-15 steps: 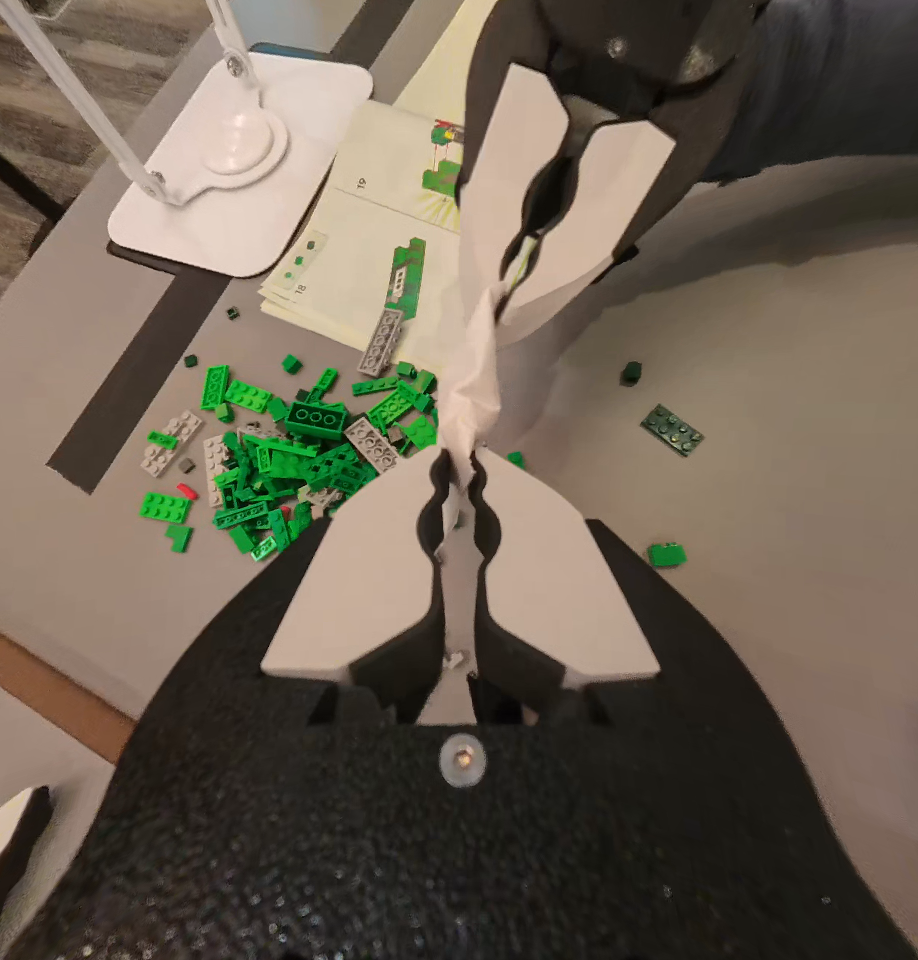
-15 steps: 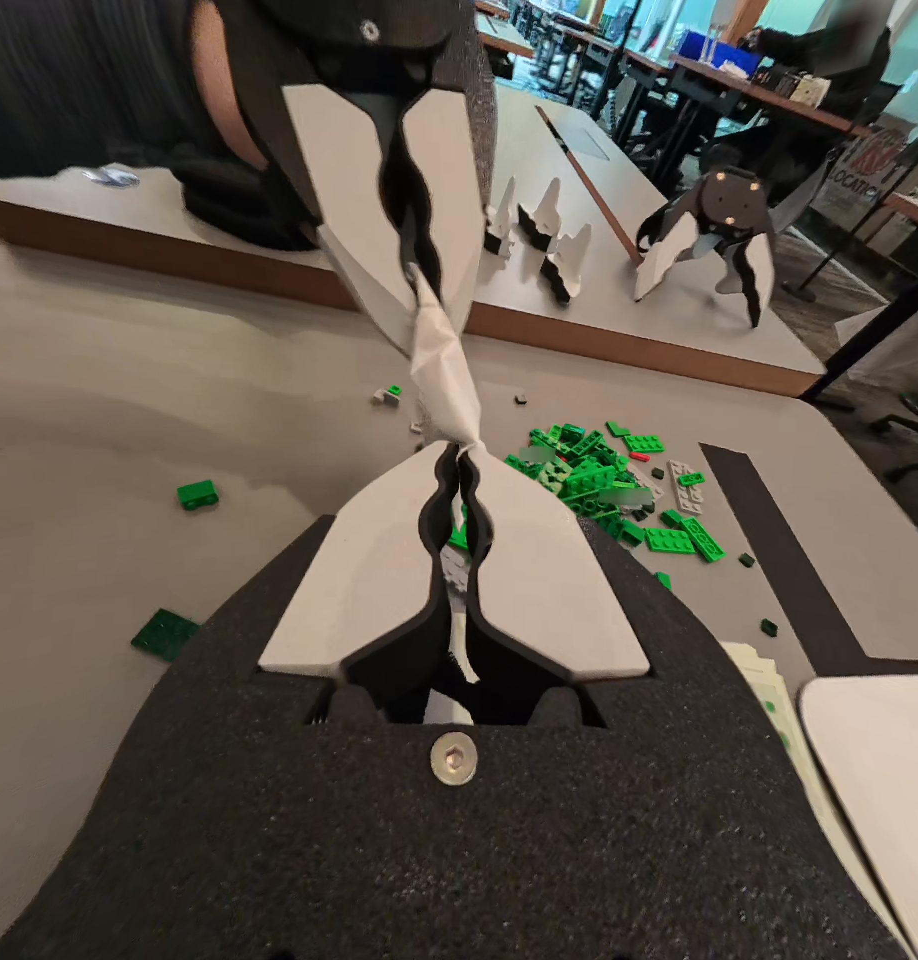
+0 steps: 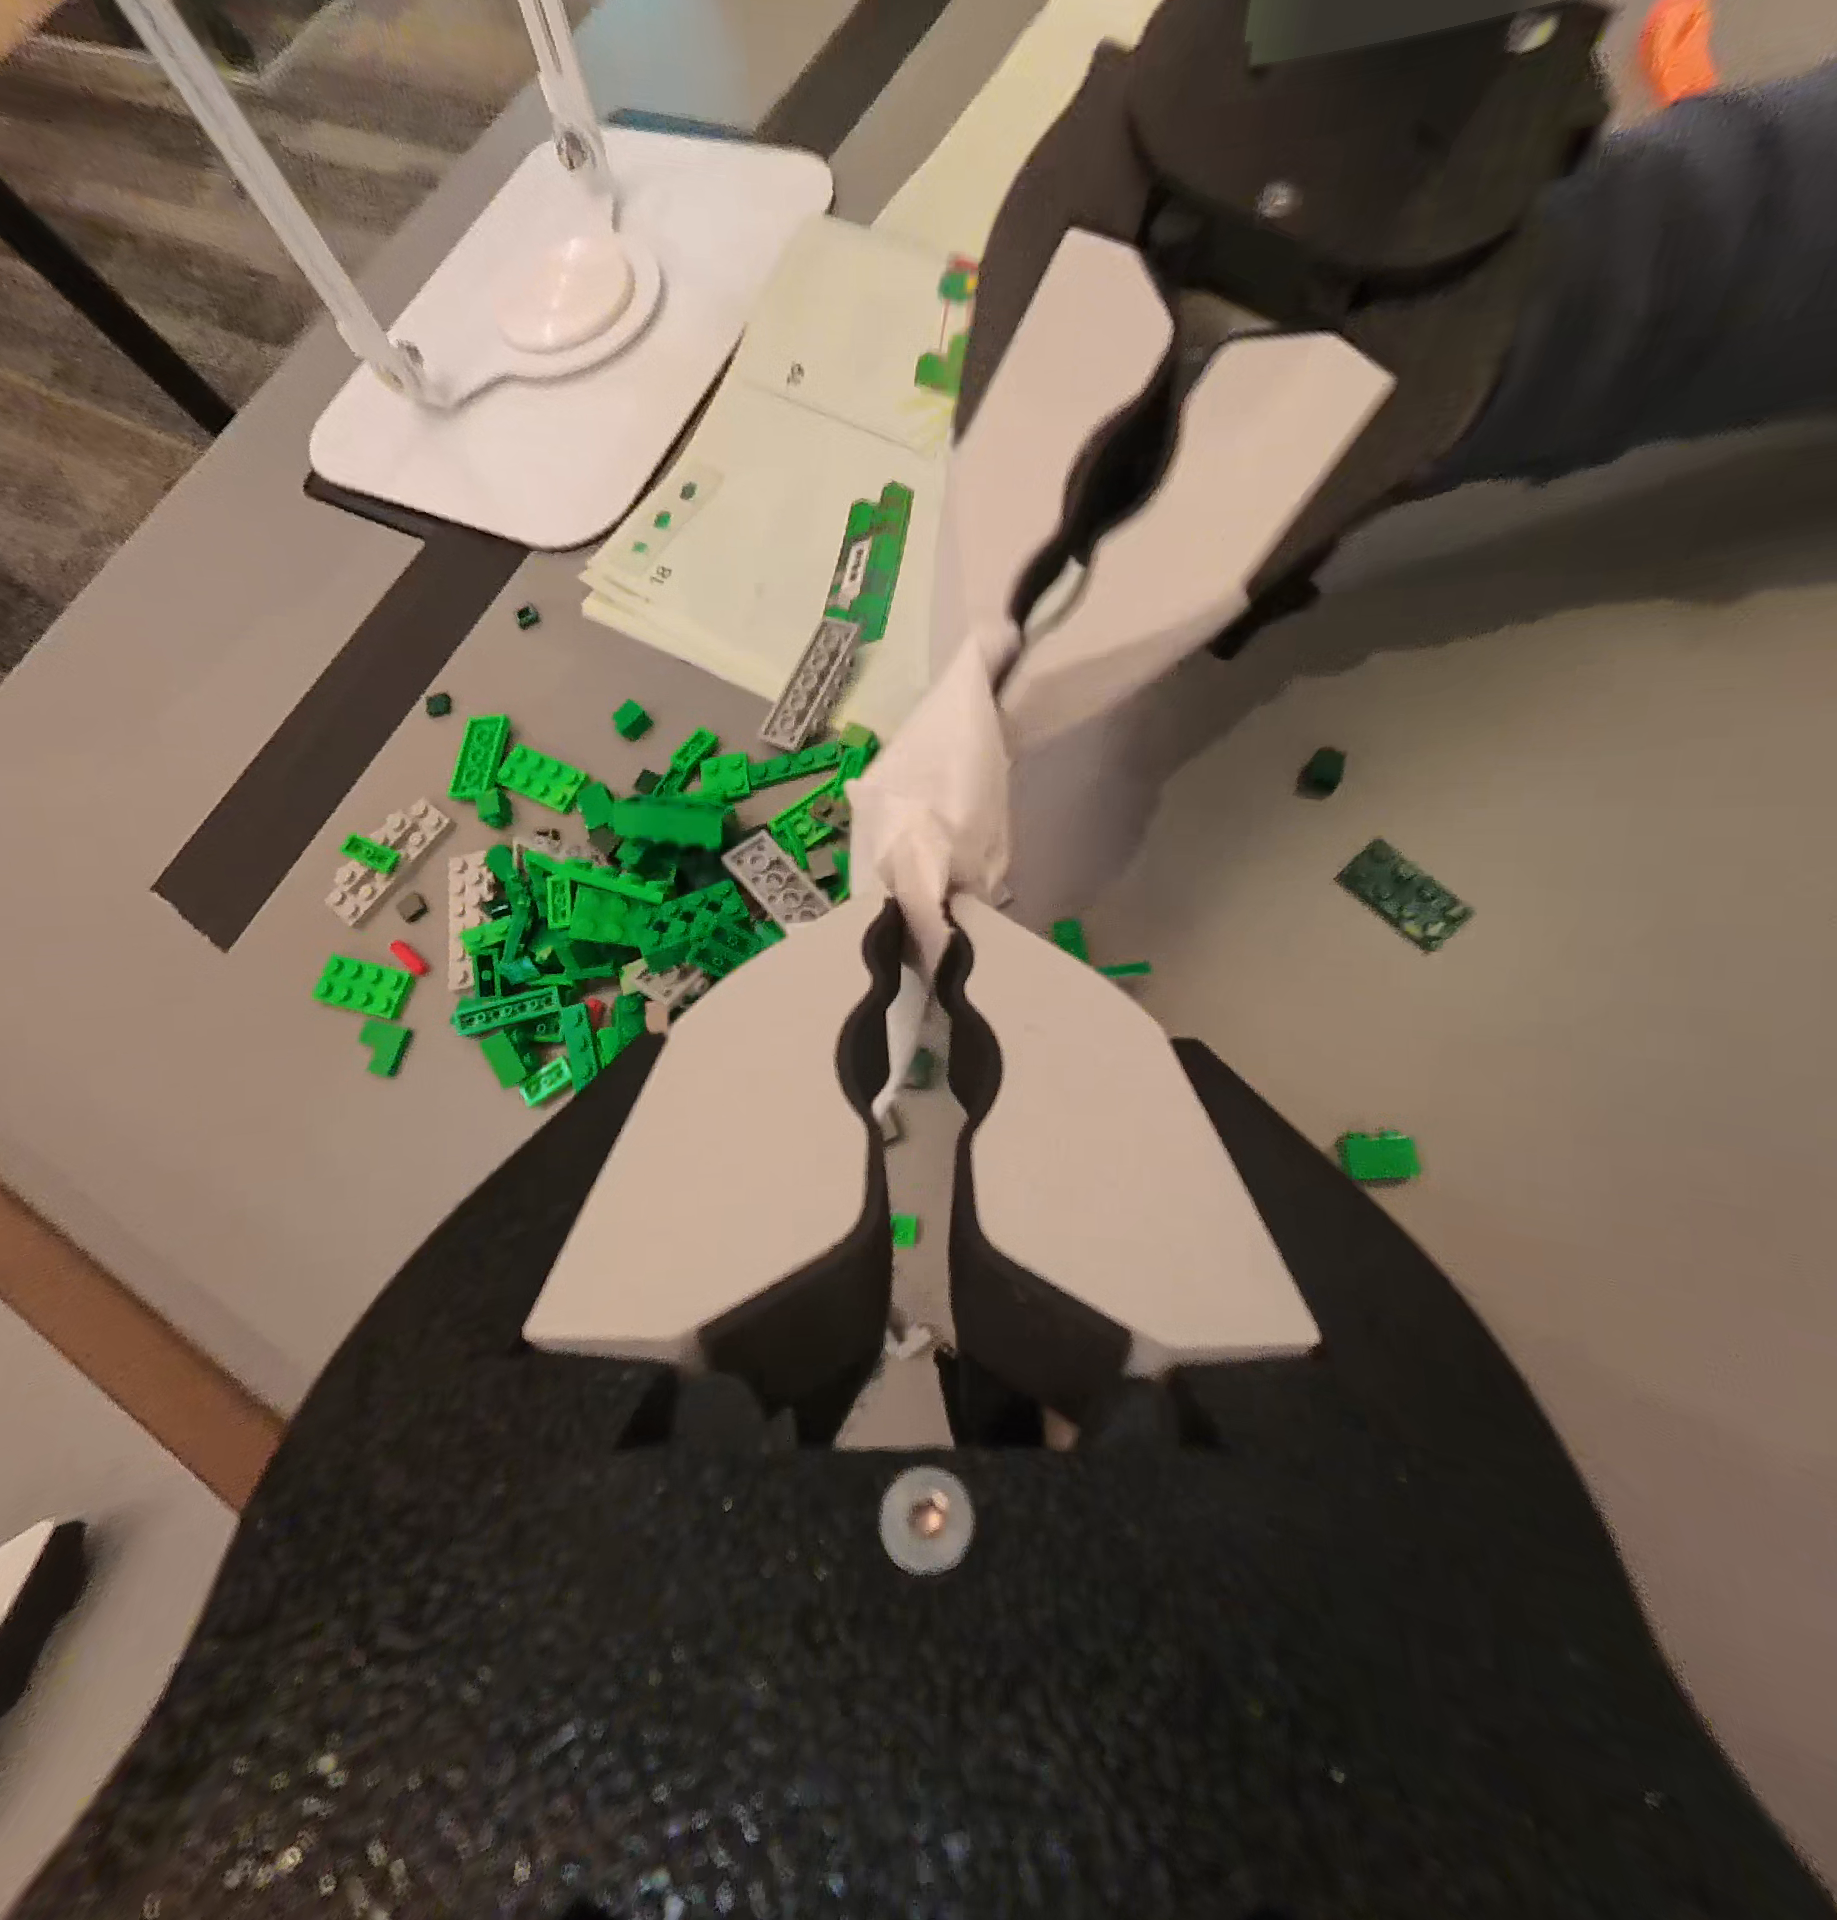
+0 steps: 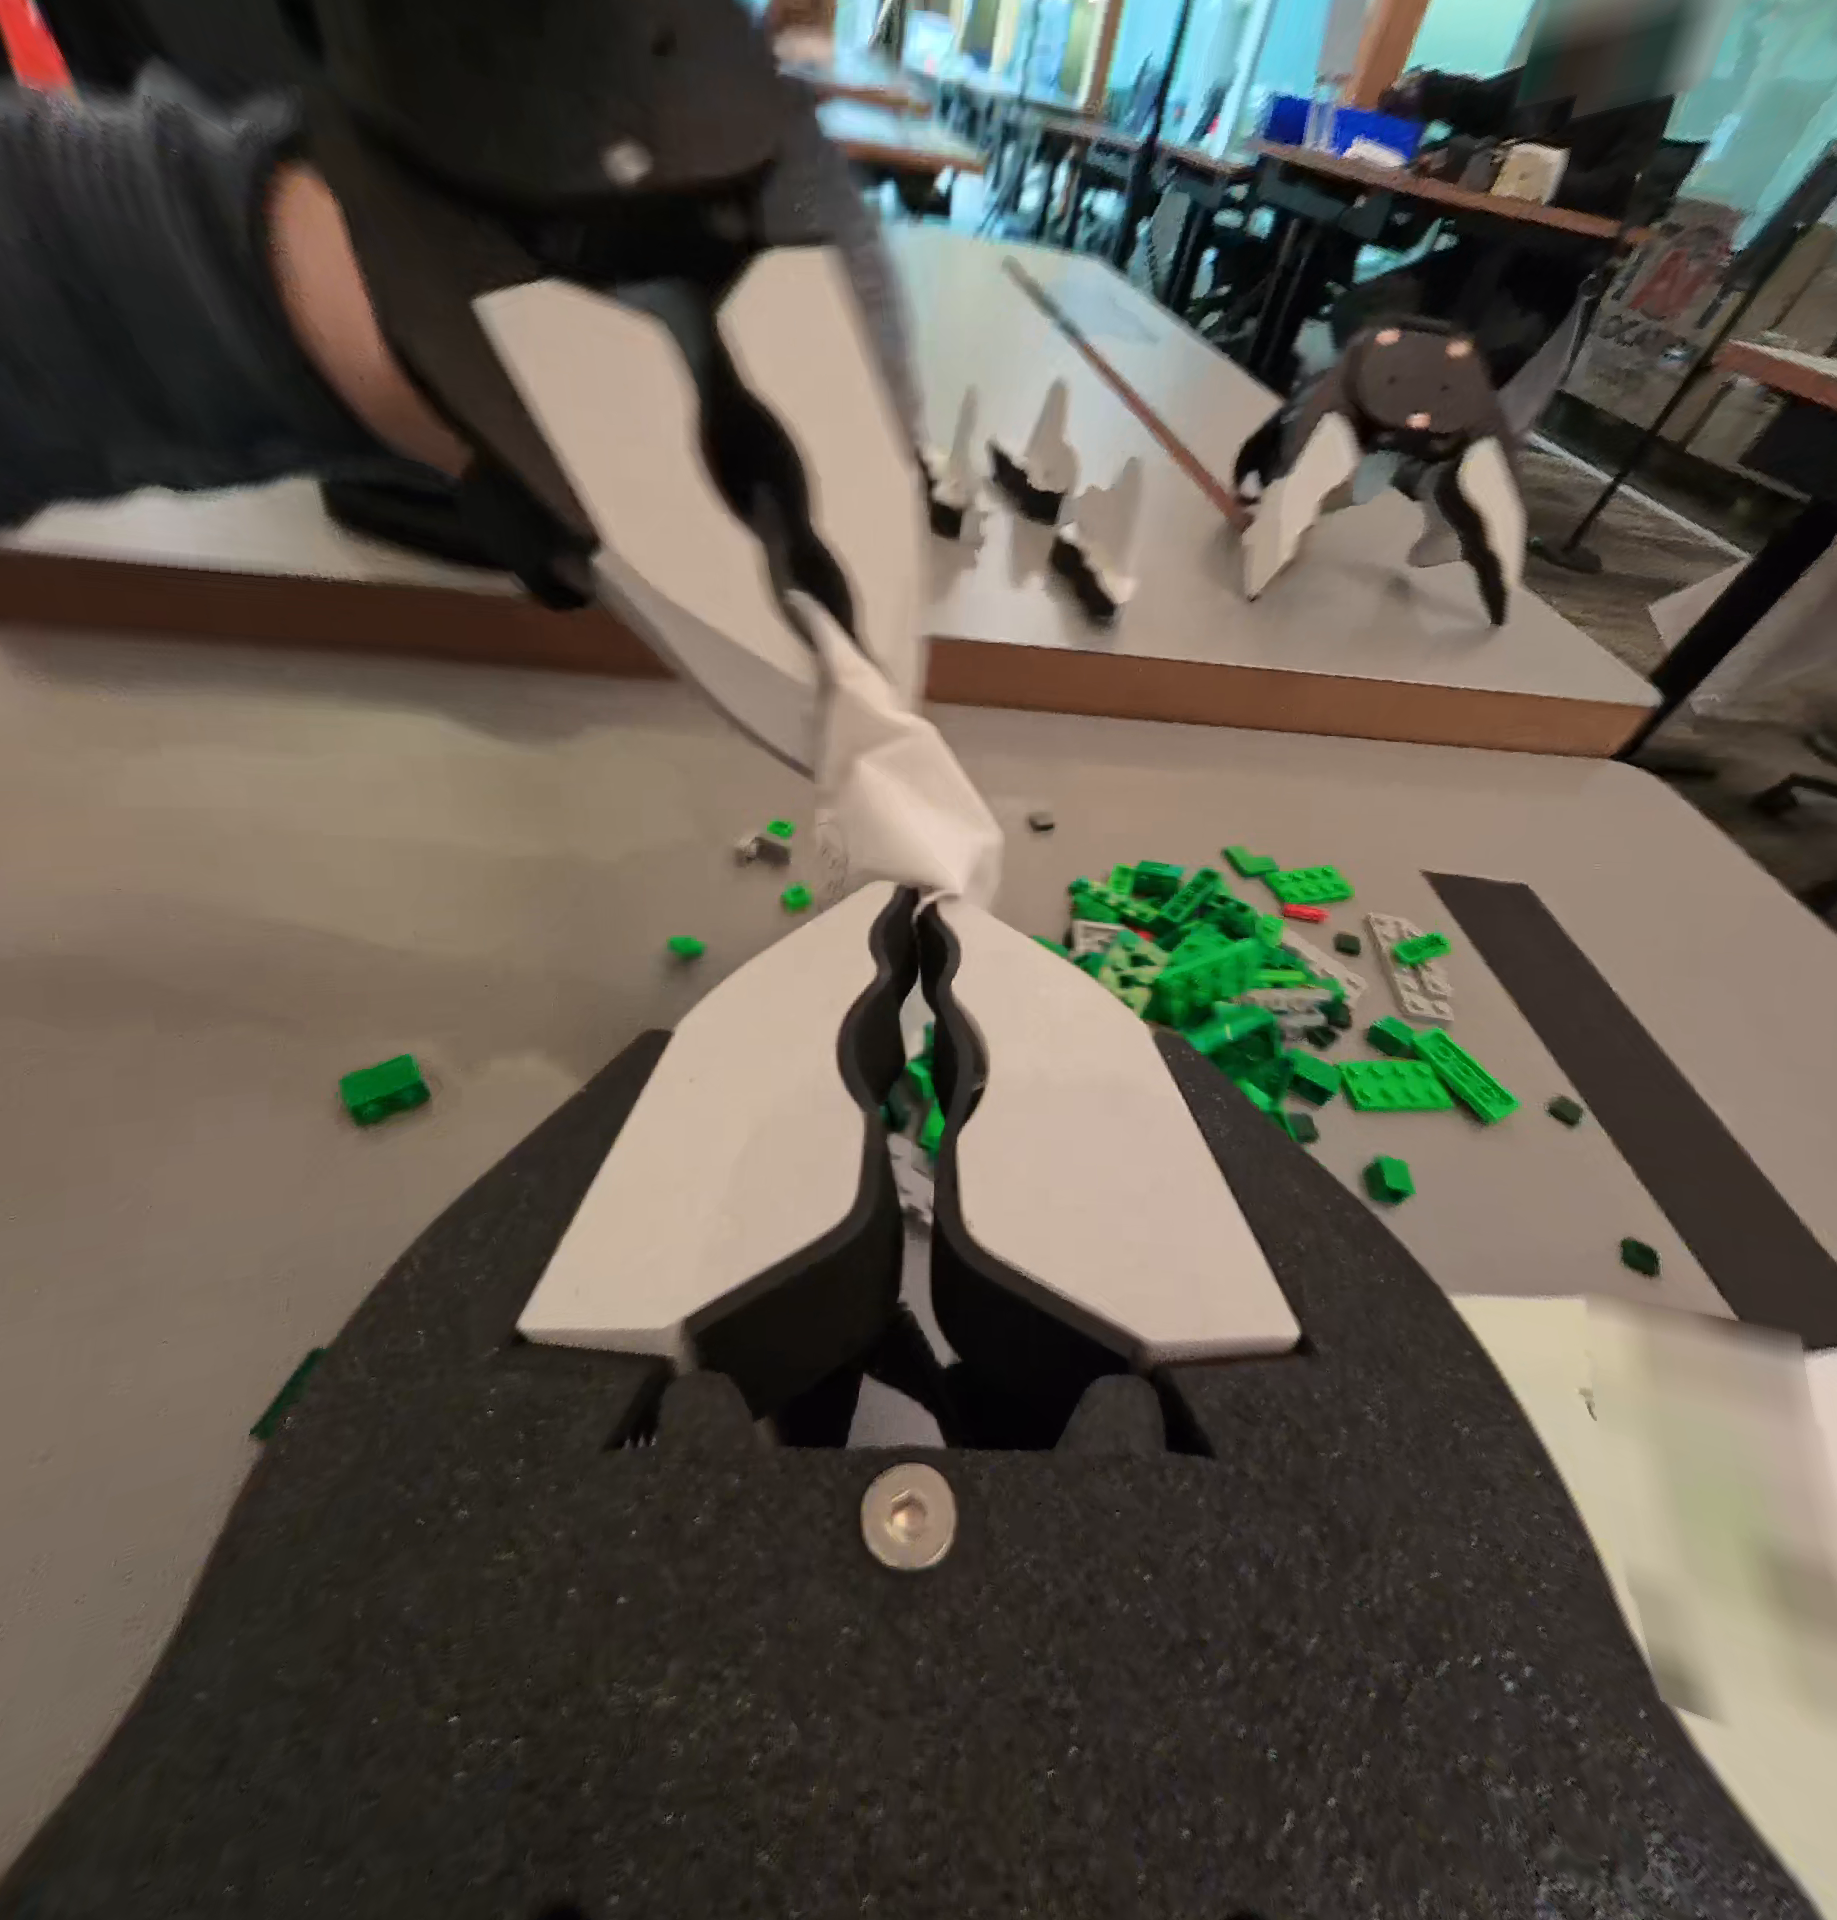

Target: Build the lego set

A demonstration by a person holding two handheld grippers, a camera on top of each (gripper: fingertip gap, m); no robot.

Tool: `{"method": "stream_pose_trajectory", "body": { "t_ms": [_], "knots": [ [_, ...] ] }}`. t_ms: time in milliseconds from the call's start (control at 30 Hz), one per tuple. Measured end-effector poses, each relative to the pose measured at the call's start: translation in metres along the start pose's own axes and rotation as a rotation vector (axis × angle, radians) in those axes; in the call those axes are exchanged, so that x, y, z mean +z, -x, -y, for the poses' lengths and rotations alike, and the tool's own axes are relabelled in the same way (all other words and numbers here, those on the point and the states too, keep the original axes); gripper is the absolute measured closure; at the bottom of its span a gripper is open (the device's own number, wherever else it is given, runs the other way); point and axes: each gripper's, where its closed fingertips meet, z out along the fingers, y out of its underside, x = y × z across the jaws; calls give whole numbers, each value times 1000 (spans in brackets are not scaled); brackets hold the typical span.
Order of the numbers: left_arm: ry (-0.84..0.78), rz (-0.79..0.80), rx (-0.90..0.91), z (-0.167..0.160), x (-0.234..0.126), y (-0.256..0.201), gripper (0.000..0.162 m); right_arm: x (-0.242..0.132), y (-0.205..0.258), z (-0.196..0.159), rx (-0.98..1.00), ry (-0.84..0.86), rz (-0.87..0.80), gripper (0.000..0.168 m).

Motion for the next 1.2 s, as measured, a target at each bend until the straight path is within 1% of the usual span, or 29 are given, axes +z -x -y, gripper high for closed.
{"method": "stream_pose_trajectory", "body": {
  "t_ms": [67,167,233,300,367,400,433,500,533,600,700,767,800,867,933,1000,1033,1100,1200],
  "knots": [
    [37,16,2,-7,-1,3,156,5,5,-7,-80,57,-11,168],
    [-41,-2,-39,1,-5,0,157,-5,-10,-1,44,-16,-25,168],
    [23,19,0,-4,1,0,158,2,-2,-6,-37,39,-30,168],
    [28,22,-5,-7,-2,2,158,1,-2,-11,-71,65,-36,168],
    [-49,-9,-45,3,-7,-1,158,-10,-11,-3,30,-12,-37,168],
    [-48,-3,-46,4,-5,-1,158,-10,-13,-2,42,-14,-50,168],
    [-40,16,-43,4,-4,2,158,-9,-12,-2,8,-1,-57,168],
    [-48,52,-54,3,-6,8,157,-11,-10,0,4,-12,-44,168],
    [-45,61,-73,0,-8,10,152,-14,-12,2,28,-32,-40,168],
    [-19,62,-105,-10,-10,13,137,-22,-16,4,62,-63,-32,168],
    [-91,26,-118,-5,-10,7,135,-28,-16,10,82,-92,-8,168],
    [-157,10,-115,4,-11,3,139,-30,-14,13,86,-105,11,168],
    [-174,6,-109,6,-11,2,149,-30,-14,13,90,-106,18,168],
    [-170,0,-81,8,-9,-1,156,-30,-12,13,95,-110,24,168],
    [-132,-10,-50,7,-3,-6,162,-26,-7,11,92,-104,29,168],
    [-88,38,-12,2,-2,-2,162,-25,-9,5,63,-67,5,168],
    [-102,51,-15,3,-5,0,162,-28,-14,2,70,-67,-9,168],
    [-139,36,-28,9,-7,-2,162,-32,-14,7,107,-118,-6,168],
    [-65,102,35,-1,-2,2,162,-20,-2,5,-24,-42,-23,168]
  ]
}}
